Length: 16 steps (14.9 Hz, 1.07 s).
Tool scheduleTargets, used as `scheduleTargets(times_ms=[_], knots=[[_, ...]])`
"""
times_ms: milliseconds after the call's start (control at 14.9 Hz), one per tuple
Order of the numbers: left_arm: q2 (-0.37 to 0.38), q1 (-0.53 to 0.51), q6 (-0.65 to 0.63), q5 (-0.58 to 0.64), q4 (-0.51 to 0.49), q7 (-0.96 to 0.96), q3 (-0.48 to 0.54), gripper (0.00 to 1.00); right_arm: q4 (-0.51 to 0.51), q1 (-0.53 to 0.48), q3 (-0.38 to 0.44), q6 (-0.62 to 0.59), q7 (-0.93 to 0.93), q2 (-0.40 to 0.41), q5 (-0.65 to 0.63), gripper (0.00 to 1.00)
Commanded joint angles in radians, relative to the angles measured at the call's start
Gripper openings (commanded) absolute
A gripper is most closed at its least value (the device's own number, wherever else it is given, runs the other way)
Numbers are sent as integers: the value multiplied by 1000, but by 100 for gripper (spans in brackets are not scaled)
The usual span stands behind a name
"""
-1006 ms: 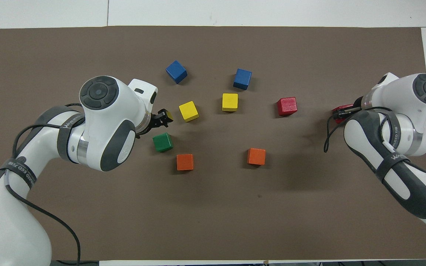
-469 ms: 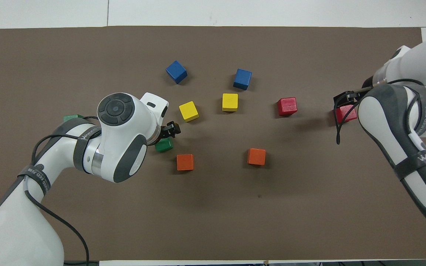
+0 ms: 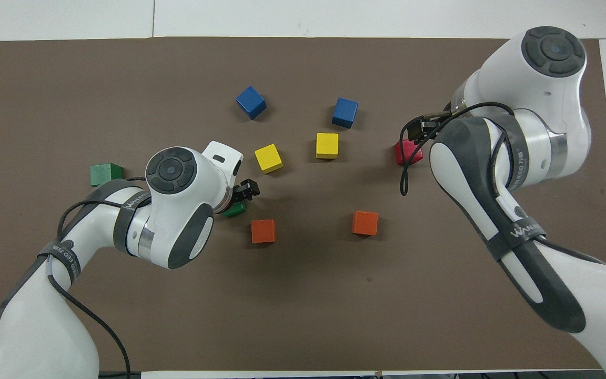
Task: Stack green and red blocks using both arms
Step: 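Grasp the second green block while the right gripper reaches the second red block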
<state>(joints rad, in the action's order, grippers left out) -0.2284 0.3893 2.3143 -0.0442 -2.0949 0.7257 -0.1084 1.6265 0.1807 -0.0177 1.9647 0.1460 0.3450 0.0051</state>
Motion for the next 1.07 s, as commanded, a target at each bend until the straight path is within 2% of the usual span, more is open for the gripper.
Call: scheduleTargets(times_ms=[0, 201, 268, 335, 469, 603, 671, 872, 1006], knots=[[26, 17, 53, -5, -56, 33, 15, 100, -48, 5, -4, 65, 24, 60, -8, 100], [24, 19, 54, -5, -56, 54, 15, 97, -37, 6, -4, 104, 24, 80, -7, 100], [24, 19, 53, -5, -56, 61, 15, 82, -31, 5, -4, 115, 24, 84, -5, 100], [24, 25, 50, -5, -54, 76, 15, 61, -30, 5, -4, 121, 26, 94, 1, 100], [26, 40, 22, -5, -42, 109, 16, 0, -20, 8, -4, 154, 58, 110, 6, 100], [43, 34, -68, -5, 2, 126, 19, 0, -1, 19, -4, 195, 81, 127, 9, 100], [75, 20, -140, -3, 25, 110, 26, 0, 7, 19, -4, 209, 87, 131, 12, 100], [168, -84, -251, -3, 49, -10, 27, 0, 53, 20, -4, 255, 115, 134, 13, 100], [196, -168, -297, -3, 53, -137, 27, 0, 62, 22, -4, 266, 119, 138, 13, 100]])
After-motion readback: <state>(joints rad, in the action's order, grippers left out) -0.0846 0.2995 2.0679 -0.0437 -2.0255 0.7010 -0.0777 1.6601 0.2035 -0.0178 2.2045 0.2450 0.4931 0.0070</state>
